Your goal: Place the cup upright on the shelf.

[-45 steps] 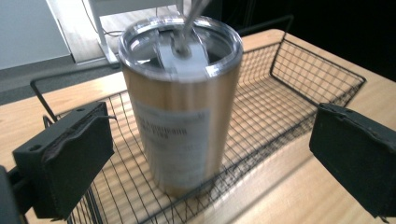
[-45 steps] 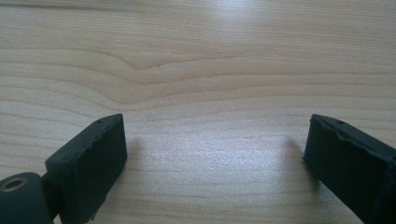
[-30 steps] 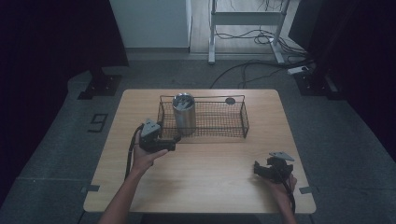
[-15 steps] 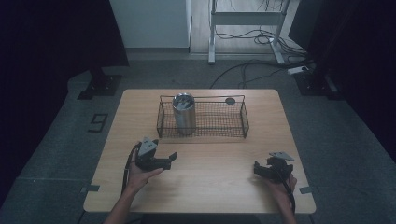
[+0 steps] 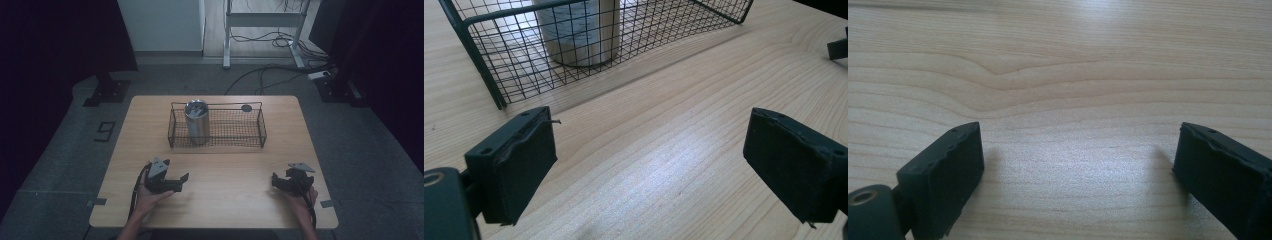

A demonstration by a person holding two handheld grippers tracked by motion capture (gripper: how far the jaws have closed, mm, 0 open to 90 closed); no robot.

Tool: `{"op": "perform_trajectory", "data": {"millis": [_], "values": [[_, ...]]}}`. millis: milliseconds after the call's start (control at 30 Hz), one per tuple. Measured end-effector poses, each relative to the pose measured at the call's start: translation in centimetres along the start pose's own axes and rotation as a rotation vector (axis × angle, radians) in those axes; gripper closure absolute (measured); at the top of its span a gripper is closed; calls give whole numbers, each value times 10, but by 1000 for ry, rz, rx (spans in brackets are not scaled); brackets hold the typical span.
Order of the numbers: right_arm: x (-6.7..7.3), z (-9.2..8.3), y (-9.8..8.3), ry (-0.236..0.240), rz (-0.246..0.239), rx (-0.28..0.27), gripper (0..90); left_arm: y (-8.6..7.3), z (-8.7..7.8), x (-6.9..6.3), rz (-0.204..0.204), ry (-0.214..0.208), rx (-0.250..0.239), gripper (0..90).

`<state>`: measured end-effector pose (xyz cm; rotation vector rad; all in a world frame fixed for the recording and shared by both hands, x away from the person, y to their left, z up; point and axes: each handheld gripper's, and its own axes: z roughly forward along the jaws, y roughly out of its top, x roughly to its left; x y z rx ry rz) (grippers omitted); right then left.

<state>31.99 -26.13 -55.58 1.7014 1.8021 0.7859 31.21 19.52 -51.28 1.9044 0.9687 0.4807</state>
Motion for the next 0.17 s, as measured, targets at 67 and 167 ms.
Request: {"op": "perform_trajectory", "data": {"millis": [67, 167], "values": [[0, 0, 0, 0, 0, 0, 56, 0, 0, 0, -6, -2, -3, 69], [0, 0, 0, 0, 1, 0, 56, 0, 0, 1, -11, 1, -5, 72]]}}
